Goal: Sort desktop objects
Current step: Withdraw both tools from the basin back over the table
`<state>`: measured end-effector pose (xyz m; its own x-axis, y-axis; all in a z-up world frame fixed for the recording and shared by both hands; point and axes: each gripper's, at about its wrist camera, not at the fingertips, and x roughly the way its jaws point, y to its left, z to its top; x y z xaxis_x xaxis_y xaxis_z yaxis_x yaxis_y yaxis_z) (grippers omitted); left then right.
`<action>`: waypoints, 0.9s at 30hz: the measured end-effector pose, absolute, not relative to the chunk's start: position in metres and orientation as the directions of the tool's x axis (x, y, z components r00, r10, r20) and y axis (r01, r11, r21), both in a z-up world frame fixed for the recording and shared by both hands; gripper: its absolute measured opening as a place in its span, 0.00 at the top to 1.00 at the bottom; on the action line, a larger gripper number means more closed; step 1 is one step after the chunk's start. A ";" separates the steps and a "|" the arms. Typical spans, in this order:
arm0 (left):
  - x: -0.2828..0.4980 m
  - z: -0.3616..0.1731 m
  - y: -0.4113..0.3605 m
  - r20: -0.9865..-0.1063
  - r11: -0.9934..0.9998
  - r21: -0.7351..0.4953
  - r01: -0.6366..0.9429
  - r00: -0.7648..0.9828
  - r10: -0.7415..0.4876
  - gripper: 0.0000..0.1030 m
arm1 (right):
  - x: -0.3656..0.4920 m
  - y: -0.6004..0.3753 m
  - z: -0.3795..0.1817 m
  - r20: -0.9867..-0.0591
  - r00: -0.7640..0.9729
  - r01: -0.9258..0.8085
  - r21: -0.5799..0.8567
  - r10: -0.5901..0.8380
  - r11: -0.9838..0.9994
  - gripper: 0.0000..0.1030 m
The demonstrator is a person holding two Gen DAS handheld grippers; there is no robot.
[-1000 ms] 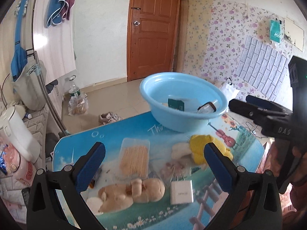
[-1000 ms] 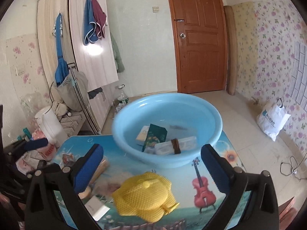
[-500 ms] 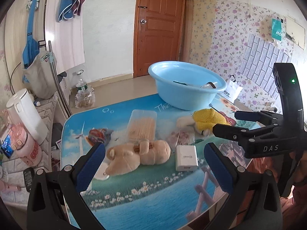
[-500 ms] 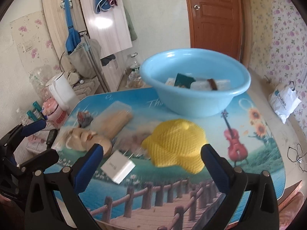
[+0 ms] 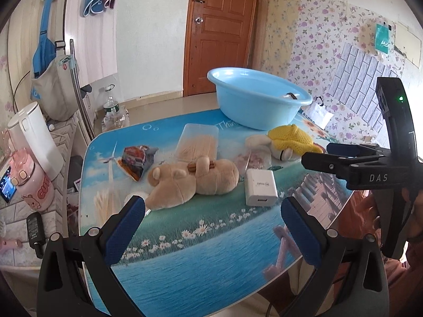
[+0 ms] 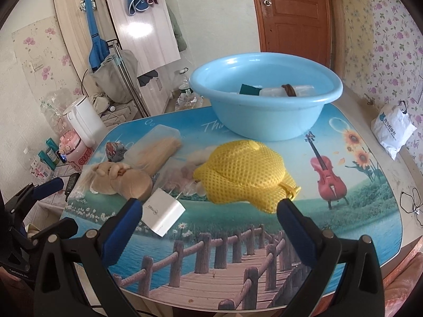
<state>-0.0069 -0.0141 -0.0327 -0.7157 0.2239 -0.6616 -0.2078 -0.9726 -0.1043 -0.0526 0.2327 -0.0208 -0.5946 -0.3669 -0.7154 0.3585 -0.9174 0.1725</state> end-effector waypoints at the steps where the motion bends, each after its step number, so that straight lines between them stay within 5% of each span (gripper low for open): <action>1: -0.007 -0.034 -0.014 -0.666 -0.973 -0.103 -0.206 -0.712 0.221 0.00 | -0.053 0.234 -0.021 -0.717 -0.595 0.355 0.170 -0.362 -0.919 0.00; 27: -0.011 -0.036 -0.017 -0.671 -0.977 -0.105 -0.187 -0.712 0.209 0.00 | -0.060 0.240 -0.024 -0.725 -0.597 0.330 0.170 -0.344 -0.929 0.00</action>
